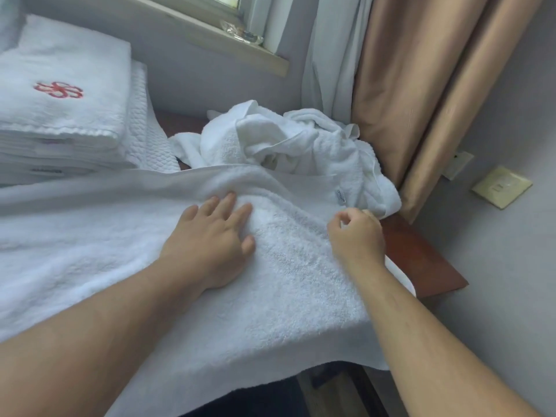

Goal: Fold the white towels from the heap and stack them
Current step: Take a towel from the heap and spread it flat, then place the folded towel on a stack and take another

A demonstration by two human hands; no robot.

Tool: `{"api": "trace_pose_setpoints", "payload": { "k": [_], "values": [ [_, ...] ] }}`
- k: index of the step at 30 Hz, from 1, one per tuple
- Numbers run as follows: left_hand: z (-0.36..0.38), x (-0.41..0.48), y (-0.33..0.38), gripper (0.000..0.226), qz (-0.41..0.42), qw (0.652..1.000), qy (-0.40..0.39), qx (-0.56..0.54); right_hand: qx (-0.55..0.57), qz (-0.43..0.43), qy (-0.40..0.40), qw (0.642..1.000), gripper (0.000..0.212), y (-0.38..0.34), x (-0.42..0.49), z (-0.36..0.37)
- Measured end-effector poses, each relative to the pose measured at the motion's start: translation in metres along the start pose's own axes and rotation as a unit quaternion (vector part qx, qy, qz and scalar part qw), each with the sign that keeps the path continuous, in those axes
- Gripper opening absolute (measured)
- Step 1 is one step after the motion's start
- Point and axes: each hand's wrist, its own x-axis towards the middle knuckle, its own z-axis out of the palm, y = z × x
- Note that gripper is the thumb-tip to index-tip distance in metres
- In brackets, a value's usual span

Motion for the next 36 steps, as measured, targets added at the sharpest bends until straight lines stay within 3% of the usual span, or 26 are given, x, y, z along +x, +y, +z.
{"api": "trace_pose_setpoints", "payload": {
  "k": [3,7,8,10,12,13,16,20,23,26,29,34,36],
  "values": [
    [-0.001,-0.004,0.003,0.067,0.000,1.000,-0.010,0.000,0.157,0.069,-0.039,0.984,0.035,-0.045,0.025,0.016],
    [-0.024,0.009,0.002,0.054,-0.007,0.997,-0.053,-0.058,0.212,0.152,0.011,0.965,0.040,-0.072,0.054,0.031],
    [-0.033,0.013,-0.002,0.044,-0.014,0.995,-0.026,-0.098,0.218,0.174,-0.018,0.960,0.048,-0.074,0.058,0.036],
    [-0.047,0.020,-0.013,0.029,-0.036,0.981,0.100,-0.160,0.215,0.222,-0.110,0.945,0.073,-0.078,0.065,0.042],
    [-0.048,0.019,-0.023,0.031,-0.069,0.964,0.208,-0.151,0.201,0.249,-0.173,0.931,0.089,-0.079,0.074,0.045],
    [-0.045,0.019,-0.029,0.039,-0.085,0.962,0.218,-0.141,0.194,0.257,-0.194,0.927,0.089,-0.079,0.079,0.047],
    [-0.038,0.024,-0.042,0.065,-0.121,0.978,0.148,-0.084,0.193,0.269,-0.238,0.913,0.073,-0.079,0.091,0.054],
    [-0.040,0.032,-0.050,0.048,-0.141,0.979,0.136,-0.062,0.231,0.252,-0.267,0.901,0.034,-0.075,0.097,0.058],
    [-0.044,0.031,-0.048,0.021,-0.128,0.974,0.184,-0.047,0.289,0.236,-0.242,0.896,0.027,-0.069,0.093,0.059],
    [-0.054,0.027,-0.039,0.017,-0.115,0.970,0.206,-0.052,0.337,0.225,-0.209,0.890,0.027,-0.069,0.086,0.054],
    [-0.067,0.019,-0.026,0.017,-0.098,0.973,0.205,-0.048,0.408,0.208,-0.218,0.862,0.027,-0.074,0.082,0.036],
    [-0.076,-0.028,-0.008,0.016,-0.016,0.957,0.286,-0.053,0.559,0.092,0.018,0.824,0.024,-0.049,0.046,-0.004],
    [-0.066,-0.055,-0.003,0.014,0.014,0.962,0.270,-0.035,0.526,0.123,0.016,0.842,0.021,-0.024,0.019,-0.009]
  ]
}}
